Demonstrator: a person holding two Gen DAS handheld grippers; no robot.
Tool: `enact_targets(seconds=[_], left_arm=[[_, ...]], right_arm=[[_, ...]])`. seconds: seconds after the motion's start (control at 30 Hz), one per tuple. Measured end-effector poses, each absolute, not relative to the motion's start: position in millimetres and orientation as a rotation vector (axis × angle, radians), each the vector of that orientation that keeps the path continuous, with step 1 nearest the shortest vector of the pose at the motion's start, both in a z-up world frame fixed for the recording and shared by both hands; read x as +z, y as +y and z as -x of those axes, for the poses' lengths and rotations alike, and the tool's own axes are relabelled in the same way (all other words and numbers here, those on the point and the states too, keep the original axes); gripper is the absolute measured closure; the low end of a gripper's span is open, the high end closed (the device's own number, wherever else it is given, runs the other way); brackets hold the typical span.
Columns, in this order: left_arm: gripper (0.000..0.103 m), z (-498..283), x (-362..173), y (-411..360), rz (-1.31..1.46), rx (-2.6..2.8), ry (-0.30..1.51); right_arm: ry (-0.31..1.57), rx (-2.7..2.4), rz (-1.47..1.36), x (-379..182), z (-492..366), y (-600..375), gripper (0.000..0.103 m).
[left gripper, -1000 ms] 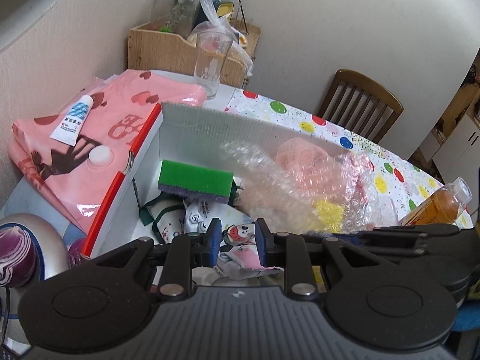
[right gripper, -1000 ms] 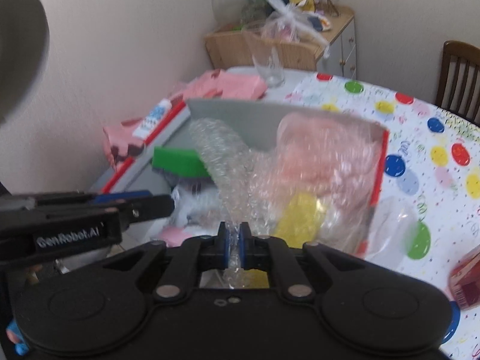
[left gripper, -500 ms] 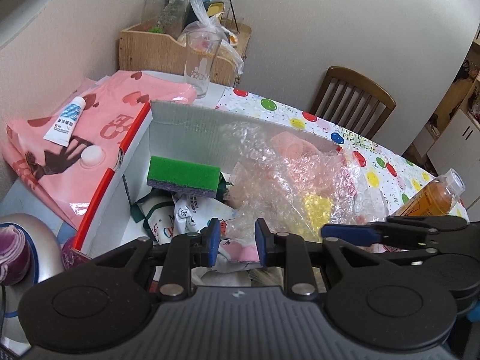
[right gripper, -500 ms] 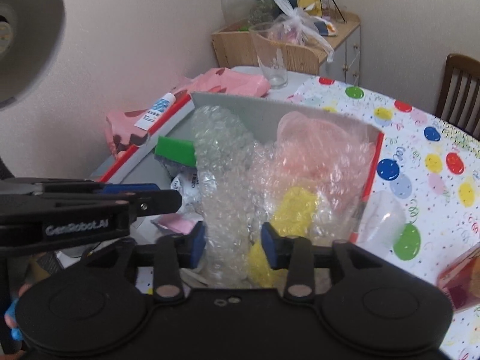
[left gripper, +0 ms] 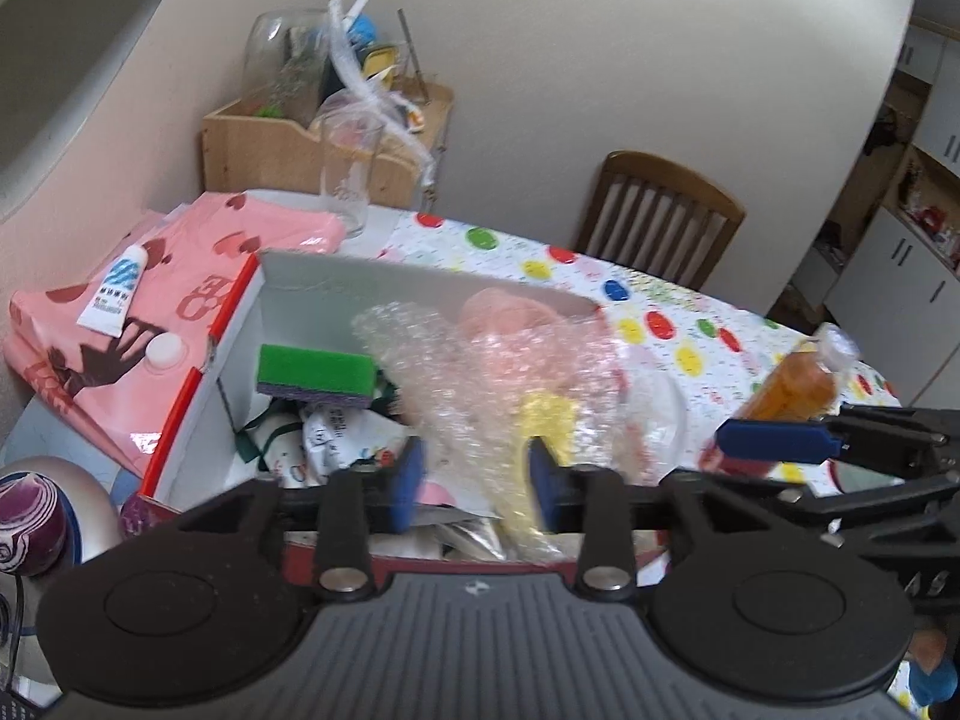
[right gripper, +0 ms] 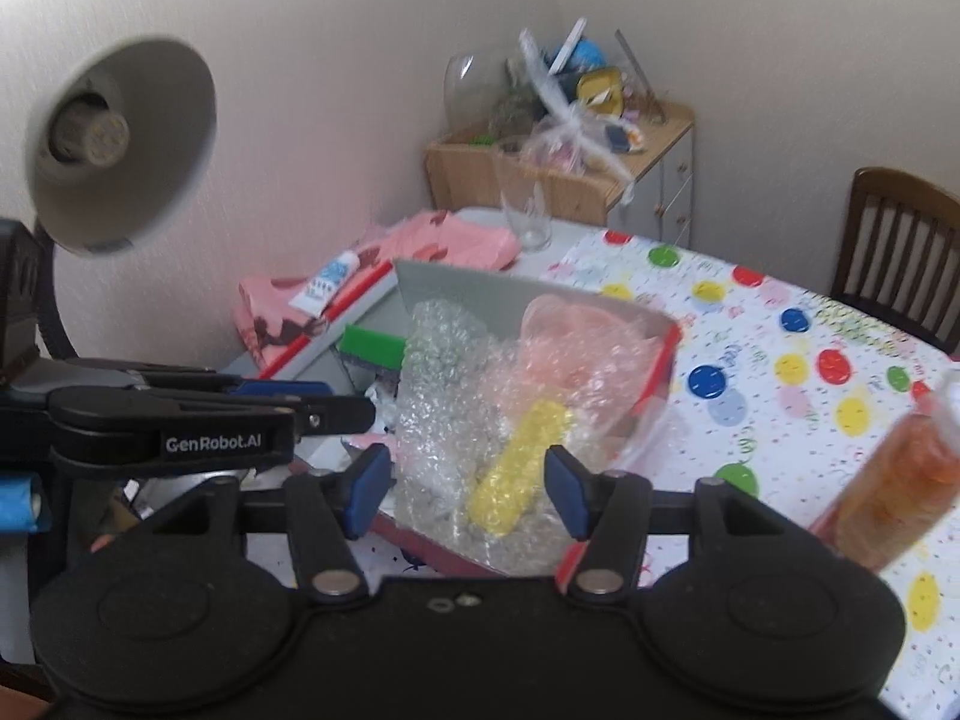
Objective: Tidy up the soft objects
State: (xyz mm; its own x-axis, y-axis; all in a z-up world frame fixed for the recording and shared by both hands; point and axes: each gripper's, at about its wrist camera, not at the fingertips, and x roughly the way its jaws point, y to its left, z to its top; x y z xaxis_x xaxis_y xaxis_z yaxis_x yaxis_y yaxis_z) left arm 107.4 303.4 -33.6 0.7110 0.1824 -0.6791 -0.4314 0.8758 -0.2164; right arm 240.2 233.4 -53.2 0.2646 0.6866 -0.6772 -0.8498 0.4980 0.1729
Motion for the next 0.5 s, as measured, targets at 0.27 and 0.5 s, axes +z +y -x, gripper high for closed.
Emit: enact_targets(seconds=[0.27, 0.5], left_arm=[[0.029, -93.9, -13.0, 268.1, 0.315, 0.294, 0.654], [0.019, -75.0, 4.6, 233.6, 0.250, 0.240, 0.566]], right_arm=[[0.708, 1.015, 0.156, -28.0, -232.3, 182.0, 0.036], [0.637, 0.986, 0.114, -14.1, -216.7, 142.6, 0.020]])
